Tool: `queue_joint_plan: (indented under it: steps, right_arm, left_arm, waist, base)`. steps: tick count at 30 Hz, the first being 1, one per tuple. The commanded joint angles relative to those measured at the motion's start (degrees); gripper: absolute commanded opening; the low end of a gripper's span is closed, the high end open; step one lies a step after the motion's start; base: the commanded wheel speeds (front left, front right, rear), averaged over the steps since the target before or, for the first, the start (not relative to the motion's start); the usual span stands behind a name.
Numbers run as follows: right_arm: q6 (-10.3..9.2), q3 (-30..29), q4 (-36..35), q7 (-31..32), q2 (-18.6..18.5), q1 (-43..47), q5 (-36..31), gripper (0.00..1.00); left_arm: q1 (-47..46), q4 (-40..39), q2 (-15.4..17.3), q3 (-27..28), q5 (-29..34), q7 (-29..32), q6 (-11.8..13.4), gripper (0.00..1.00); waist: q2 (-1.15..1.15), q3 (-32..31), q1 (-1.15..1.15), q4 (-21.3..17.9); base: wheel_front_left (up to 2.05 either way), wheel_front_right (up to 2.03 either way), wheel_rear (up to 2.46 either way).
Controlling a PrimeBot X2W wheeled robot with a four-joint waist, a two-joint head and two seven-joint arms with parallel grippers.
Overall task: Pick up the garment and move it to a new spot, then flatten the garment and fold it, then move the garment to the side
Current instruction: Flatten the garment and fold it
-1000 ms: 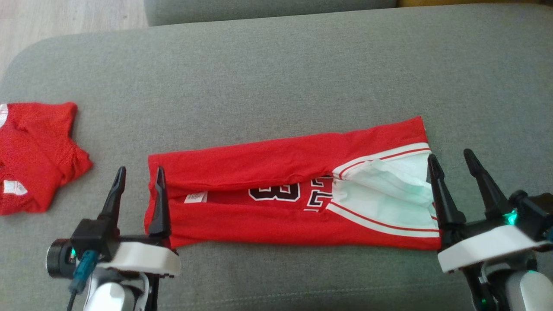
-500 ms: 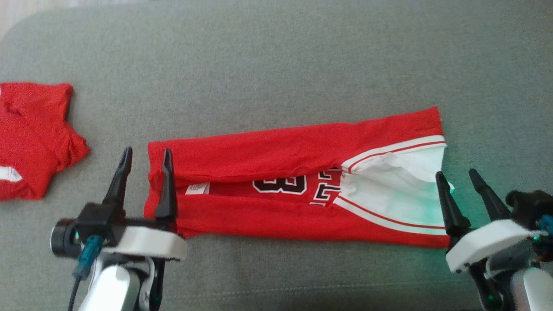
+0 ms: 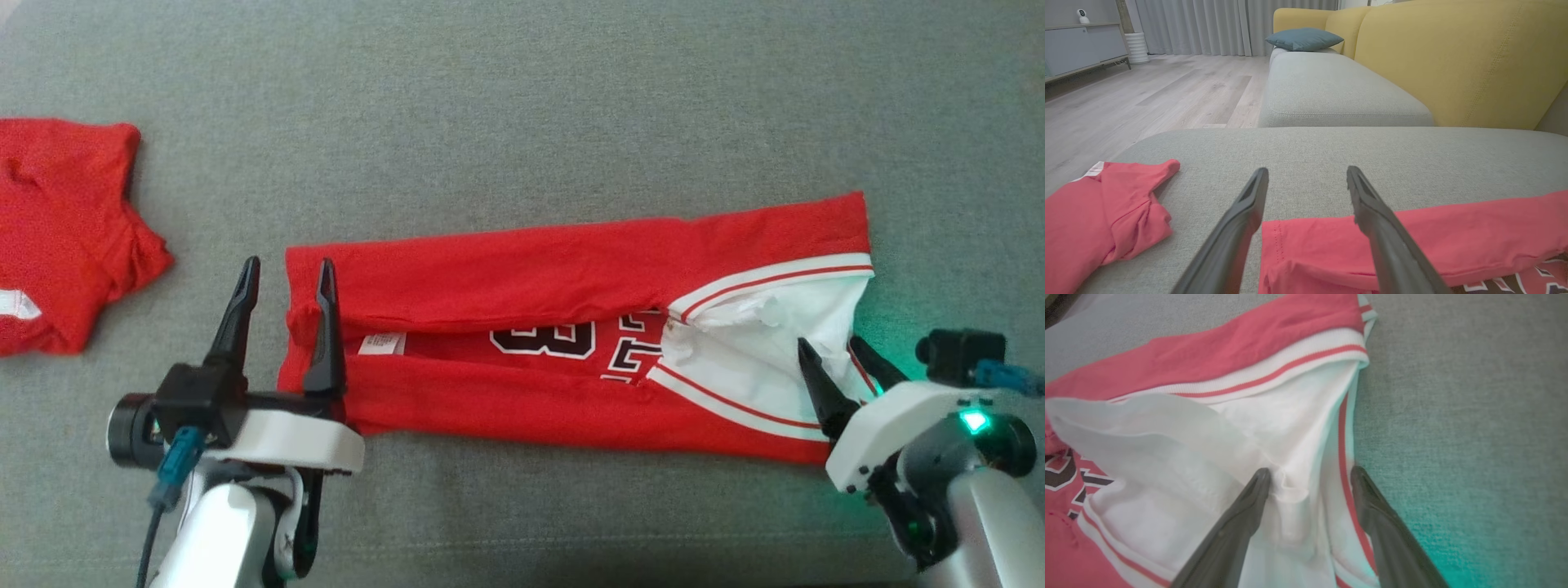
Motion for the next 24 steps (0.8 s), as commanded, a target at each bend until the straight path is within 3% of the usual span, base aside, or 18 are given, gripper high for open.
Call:
queue_joint_plan:
  steps: [1,4,5,6,7,14,24]
  right_arm:
    - [-0.04,2.5,0.46,2.31,-0.62,-0.37,0.88,1.0]
    - [-0.04,2.44,1.45,4.71,-0.74,-0.59,1.53,1.0]
    - [-0.04,2.65,1.58,5.4,-0.85,-0.69,1.92,0.61]
    - [-0.04,2.88,1.66,5.97,-1.01,-0.75,2.29,0.06]
    - [-0.04,3.11,1.7,6.56,-1.18,-0.77,2.81,0.0]
    - [-0.04,1.39,-1.1,6.75,-3.39,-1.09,5.63,0.0]
    - [-0.04,-8.99,-4.29,7.75,-10.35,1.78,6.01,0.0]
  left_arm:
    - [-2.72,-1.73,0.6,2.03,0.59,-0.69,-0.35,1.0]
    - [-2.73,-1.76,0.44,2.26,0.76,-0.69,-0.43,1.0]
    - [-2.71,-1.75,0.37,2.31,0.81,-0.7,-0.47,1.0]
    - [-2.67,-1.73,0.31,2.36,0.87,-0.7,-0.52,1.0]
    - [-2.64,-1.72,0.27,2.4,0.94,-0.7,-0.57,1.0]
    - [-1.79,-1.59,0.01,3.07,1.24,-0.7,-0.75,1.0]
    - [-0.31,-1.55,-0.46,3.64,1.41,-0.71,-1.09,1.0]
  waist:
    - [0.0,-0.01,0.0,0.02]
    - [0.0,-0.18,0.0,0.01]
    - [0.0,-0.28,0.0,0.03]
    - [0.0,-0.38,0.0,0.05]
    - [0.0,-0.47,0.0,0.07]
    - [0.0,-1.67,0.0,-0.37]
    - [0.0,-3.92,0.0,-1.25]
  base:
    - [0.0,0.0,0.0]
    - [0.0,0.0,0.0]
    - [0.0,0.0,0.0]
    - [0.0,0.0,0.0]
    - [0.0,0.0,0.0]
    - [0.0,0.0,0.0]
    - [0.0,0.0,0.0]
